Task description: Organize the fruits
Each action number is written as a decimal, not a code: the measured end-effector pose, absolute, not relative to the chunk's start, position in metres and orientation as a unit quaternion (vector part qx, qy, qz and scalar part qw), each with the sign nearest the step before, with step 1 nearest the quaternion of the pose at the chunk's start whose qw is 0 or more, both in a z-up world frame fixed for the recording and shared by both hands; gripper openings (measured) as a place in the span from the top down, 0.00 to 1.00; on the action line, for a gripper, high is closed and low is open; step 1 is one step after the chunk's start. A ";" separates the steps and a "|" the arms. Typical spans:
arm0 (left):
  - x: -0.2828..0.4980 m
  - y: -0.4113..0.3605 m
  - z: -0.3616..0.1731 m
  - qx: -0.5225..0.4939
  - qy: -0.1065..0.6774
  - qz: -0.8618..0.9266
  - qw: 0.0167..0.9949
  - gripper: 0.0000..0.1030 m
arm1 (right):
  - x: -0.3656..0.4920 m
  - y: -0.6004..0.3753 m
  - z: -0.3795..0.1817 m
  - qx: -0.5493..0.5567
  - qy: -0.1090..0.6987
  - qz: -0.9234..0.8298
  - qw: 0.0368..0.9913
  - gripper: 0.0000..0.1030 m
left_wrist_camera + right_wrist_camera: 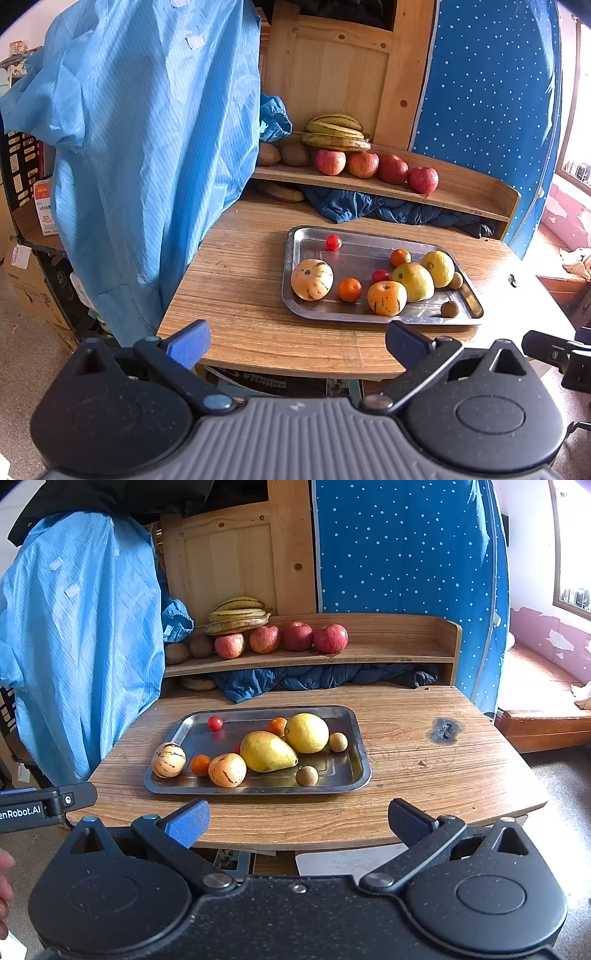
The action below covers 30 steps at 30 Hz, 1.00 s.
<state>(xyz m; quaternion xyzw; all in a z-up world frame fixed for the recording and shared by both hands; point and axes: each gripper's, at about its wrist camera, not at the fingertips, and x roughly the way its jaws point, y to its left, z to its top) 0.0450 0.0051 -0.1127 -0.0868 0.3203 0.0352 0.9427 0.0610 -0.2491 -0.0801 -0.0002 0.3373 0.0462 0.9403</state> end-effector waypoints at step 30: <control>0.053 0.010 -0.120 -0.096 0.331 0.031 0.938 0.00 | 0.069 -0.242 -0.083 -0.009 0.347 0.043 0.937 0.01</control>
